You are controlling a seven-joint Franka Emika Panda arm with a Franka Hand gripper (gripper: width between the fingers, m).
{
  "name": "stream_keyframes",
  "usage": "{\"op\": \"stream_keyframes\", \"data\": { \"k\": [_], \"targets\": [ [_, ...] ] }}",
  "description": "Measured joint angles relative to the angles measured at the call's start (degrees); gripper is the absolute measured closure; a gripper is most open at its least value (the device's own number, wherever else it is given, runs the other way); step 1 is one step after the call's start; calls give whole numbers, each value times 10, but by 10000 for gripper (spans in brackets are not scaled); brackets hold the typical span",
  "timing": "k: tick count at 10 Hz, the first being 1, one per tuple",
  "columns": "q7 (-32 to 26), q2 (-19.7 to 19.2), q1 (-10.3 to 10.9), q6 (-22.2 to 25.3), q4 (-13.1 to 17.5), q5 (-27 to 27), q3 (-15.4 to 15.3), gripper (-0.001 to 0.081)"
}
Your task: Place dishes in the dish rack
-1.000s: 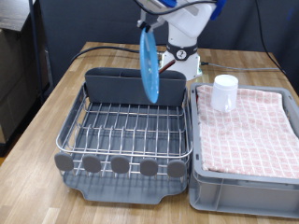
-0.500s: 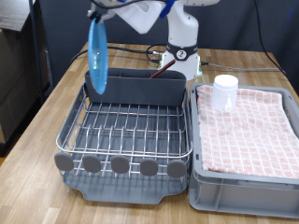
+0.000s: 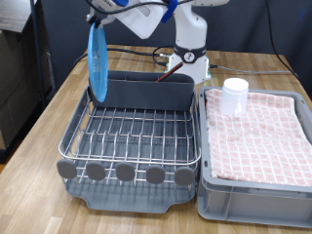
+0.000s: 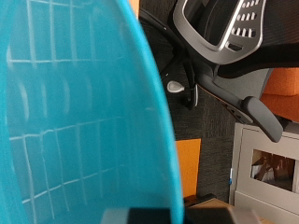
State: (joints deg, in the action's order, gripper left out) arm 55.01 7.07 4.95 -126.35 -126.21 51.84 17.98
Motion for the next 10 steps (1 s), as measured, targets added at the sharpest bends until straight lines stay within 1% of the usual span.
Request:
{"op": "stream_keyframes", "data": {
  "k": [5, 10],
  "targets": [
    [37, -66, -7, -74, -5, 38, 29, 787],
    [82, -91, -8, -118, -26, 60, 46, 787]
  ]
}}
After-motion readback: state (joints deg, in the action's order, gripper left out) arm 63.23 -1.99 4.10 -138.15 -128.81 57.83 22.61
